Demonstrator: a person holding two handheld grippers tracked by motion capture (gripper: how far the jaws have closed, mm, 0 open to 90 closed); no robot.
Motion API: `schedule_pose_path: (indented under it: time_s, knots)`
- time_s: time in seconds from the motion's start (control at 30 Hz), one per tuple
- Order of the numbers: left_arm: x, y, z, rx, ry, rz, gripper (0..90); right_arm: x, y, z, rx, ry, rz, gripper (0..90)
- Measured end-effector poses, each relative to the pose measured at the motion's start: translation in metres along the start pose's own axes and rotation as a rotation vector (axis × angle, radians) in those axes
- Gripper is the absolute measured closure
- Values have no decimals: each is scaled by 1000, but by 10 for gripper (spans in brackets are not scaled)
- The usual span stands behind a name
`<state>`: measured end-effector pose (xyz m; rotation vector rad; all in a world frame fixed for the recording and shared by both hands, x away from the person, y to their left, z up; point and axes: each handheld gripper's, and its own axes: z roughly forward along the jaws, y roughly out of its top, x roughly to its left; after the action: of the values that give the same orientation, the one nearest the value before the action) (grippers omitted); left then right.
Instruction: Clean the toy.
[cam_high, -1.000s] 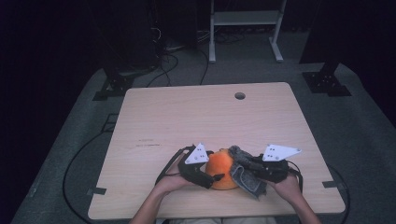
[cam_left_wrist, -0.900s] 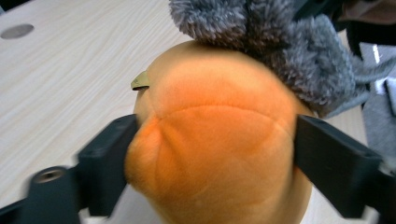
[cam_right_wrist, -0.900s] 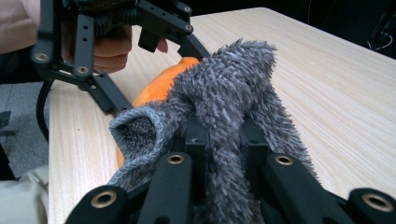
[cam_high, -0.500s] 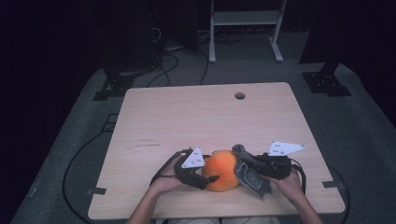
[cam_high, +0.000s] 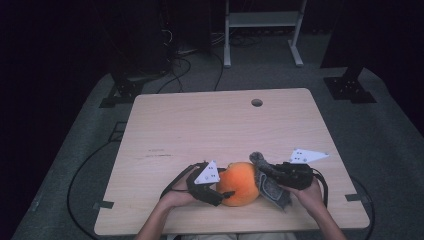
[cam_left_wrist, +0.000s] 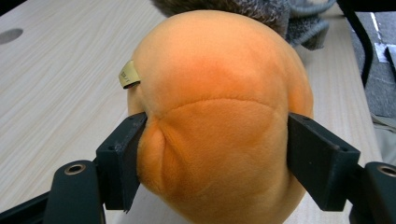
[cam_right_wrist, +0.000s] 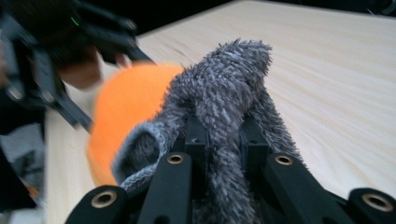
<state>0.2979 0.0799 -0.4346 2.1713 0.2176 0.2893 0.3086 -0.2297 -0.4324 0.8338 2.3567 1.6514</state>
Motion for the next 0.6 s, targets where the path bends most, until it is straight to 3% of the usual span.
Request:
schedule_pose_path:
  time_s: [0.1,0.27,0.43,0.5,0.53,0.57,0.6]
  knots:
    - [-1,0,-1,1,-9,3,254,-2,-4,6,29,5,17,772]
    - [-3,1,-1,-4,-14,16,252,-15,-15,0,93,-45,62,772]
    - [-8,6,0,1,-17,52,248,-2,4,-8,-30,7,26,772]
    - [-9,7,0,1,-21,57,240,2,8,-5,-21,20,7,772]
    - [-8,7,0,1,-26,43,227,3,7,-2,9,20,3,772]
    - [-6,8,0,4,-25,12,196,3,4,3,51,12,-1,772]
    - [-3,9,1,13,-20,-36,167,4,0,5,58,7,-3,772]
